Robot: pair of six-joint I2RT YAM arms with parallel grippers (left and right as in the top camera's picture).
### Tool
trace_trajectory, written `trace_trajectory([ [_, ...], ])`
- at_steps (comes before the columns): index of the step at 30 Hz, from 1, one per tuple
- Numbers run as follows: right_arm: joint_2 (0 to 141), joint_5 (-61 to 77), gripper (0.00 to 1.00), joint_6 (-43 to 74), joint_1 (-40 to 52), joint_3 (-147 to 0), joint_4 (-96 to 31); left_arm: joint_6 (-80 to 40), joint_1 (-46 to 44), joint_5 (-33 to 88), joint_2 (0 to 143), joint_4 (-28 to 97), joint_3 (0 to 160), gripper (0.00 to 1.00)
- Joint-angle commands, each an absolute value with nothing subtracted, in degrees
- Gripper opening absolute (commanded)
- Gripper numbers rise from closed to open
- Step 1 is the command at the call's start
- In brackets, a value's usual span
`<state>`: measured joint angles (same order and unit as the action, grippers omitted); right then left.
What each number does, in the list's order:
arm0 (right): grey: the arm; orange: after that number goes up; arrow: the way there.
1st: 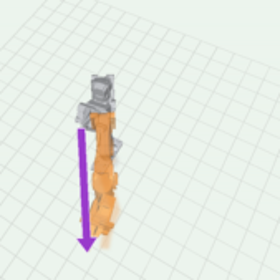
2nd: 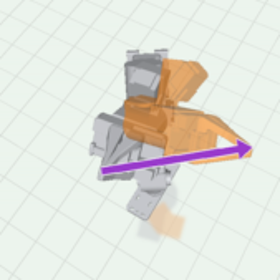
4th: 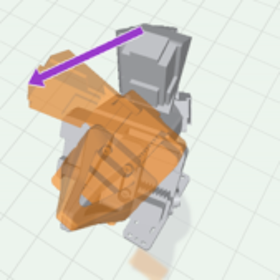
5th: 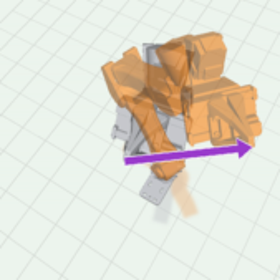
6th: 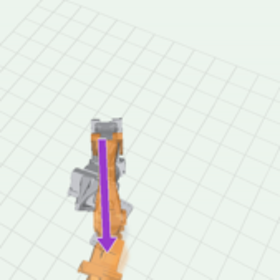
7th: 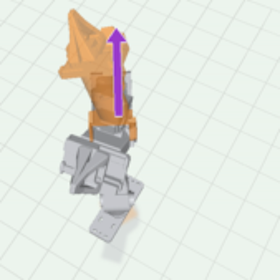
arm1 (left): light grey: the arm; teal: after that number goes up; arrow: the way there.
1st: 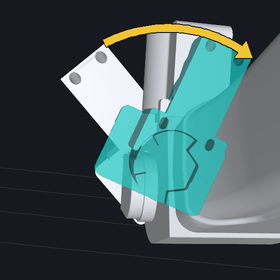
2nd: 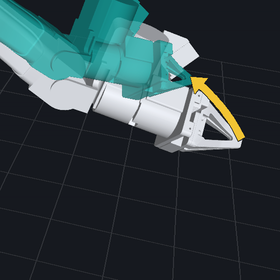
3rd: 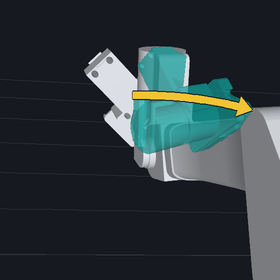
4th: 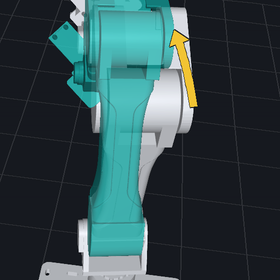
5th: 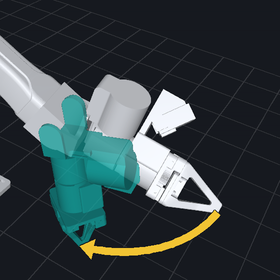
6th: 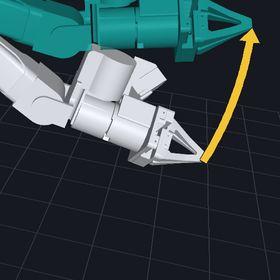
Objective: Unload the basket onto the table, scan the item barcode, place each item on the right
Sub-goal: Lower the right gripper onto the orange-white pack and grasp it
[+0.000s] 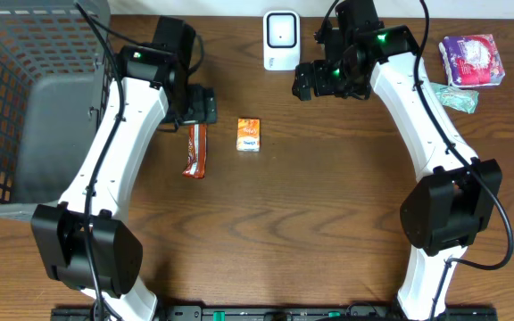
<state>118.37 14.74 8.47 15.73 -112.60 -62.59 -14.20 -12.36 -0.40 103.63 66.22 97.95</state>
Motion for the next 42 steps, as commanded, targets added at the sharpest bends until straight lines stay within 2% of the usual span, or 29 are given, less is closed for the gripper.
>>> trace_trajectory([
  [1,117.67,19.97,0.99,10.9,16.27,-112.66,-62.54,-15.14,-11.25,-2.22,104.2,67.31,95.88,0.98],
  [6,117.8,20.88,0.99,10.41,18.15,-110.26,-62.06,-15.75,-9.85,-2.24,104.33,66.63,93.34,0.98],
  [11,117.82,20.49,0.99,12.03,22.24,-100.62,-53.58,-19.22,-6.7,-2.17,104.64,67.02,92.73,0.98],
  [15,117.89,21.76,0.84,16.8,24.6,-91.33,-42.96,-19.2,-6.17,-2.2,104.64,67.0,92.73,0.98],
  [23,118.69,26.04,0.81,25.69,25.96,-80.64,-23.62,-19.2,-6.17,-2.2,104.64,67.0,92.73,0.98],
  [28,121.99,27.11,0.78,25.69,26.61,-79.79,-19.94,-19.2,-6.17,-2.2,104.64,67.0,92.73,0.98],
  [32,125.73,33.26,0.74,25.74,26.92,-79.79,-15.4,-19.2,-6.17,-2.2,104.64,67.0,92.73,0.98],
  [35,128.2,34.46,0.61,27.38,26.89,-79.79,-14.15,-19.2,-6.17,-2.2,104.64,67.0,92.73,0.98],
  [38,128.29,35.92,0.39,27.73,26.87,-79.79,-14.85,-19.2,-6.17,-2.2,104.64,67.0,92.73,0.98],
  [41,128.27,37.54,0.36,27.83,26.87,-79.79,-15.77,-19.2,-6.17,-2.2,104.64,67.0,92.73,0.98],
  [42,128.27,37.95,0.29,27.83,26.87,-79.79,-16.12,-19.2,-6.17,-2.2,104.64,67.0,92.73,0.98],
])
